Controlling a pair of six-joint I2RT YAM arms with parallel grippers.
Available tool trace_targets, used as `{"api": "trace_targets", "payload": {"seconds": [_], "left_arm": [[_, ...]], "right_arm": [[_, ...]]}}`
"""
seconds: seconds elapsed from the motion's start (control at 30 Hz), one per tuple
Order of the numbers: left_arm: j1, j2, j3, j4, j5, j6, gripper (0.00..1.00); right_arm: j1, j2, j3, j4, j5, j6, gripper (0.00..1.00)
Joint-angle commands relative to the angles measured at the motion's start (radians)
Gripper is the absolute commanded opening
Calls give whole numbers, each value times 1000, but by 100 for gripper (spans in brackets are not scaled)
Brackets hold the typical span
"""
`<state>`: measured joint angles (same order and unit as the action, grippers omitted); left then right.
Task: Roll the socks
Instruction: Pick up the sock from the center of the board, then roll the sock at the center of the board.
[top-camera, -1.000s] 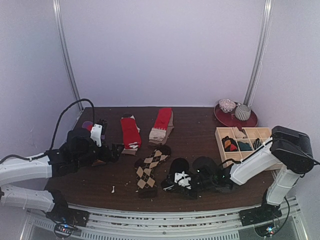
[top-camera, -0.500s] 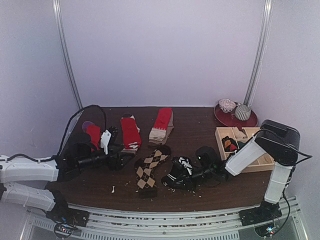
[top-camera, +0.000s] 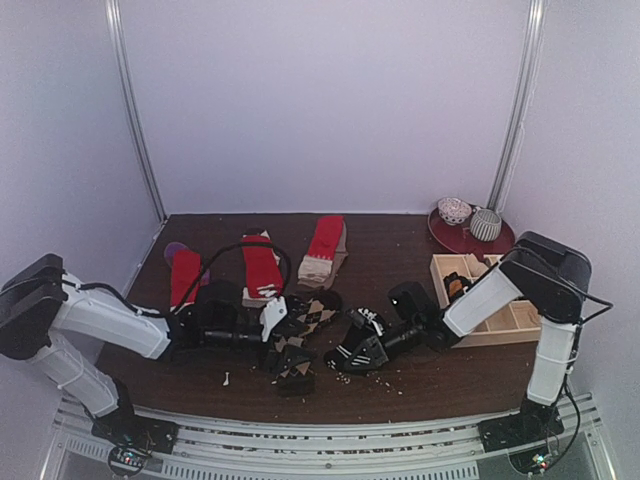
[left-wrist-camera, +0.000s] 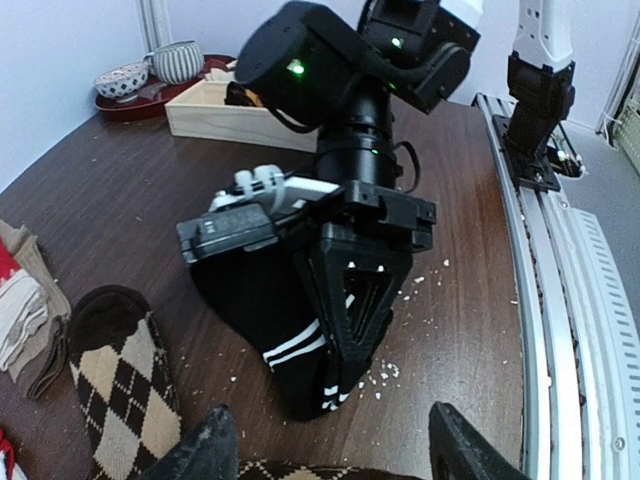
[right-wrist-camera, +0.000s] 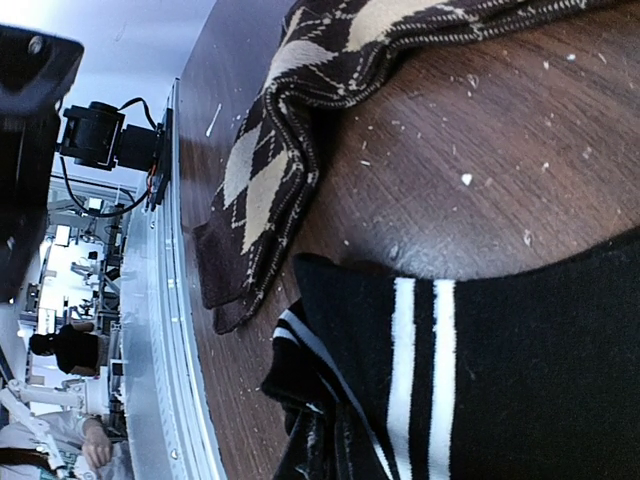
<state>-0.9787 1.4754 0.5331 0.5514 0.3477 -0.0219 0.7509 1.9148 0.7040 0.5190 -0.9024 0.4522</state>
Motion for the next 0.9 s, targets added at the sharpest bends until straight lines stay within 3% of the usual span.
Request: {"api": "trace_targets", "payload": {"seconds": [0.0,0.17,0.33,0.87], "left_arm": [[-31,85,53,89,51,73,64],[-57,184,106,88,51,110,60],[-69,283,128,103,89,188,45],[-71,446,168,214,32,211,48]], "right_arm": [[-22,66,30,-279,62,-19,4],[-24,79,64,-353,49,-47,4],[-25,83,73,-355,31,-53,4],[-37,92,67,-367,-24,-93,4]]}}
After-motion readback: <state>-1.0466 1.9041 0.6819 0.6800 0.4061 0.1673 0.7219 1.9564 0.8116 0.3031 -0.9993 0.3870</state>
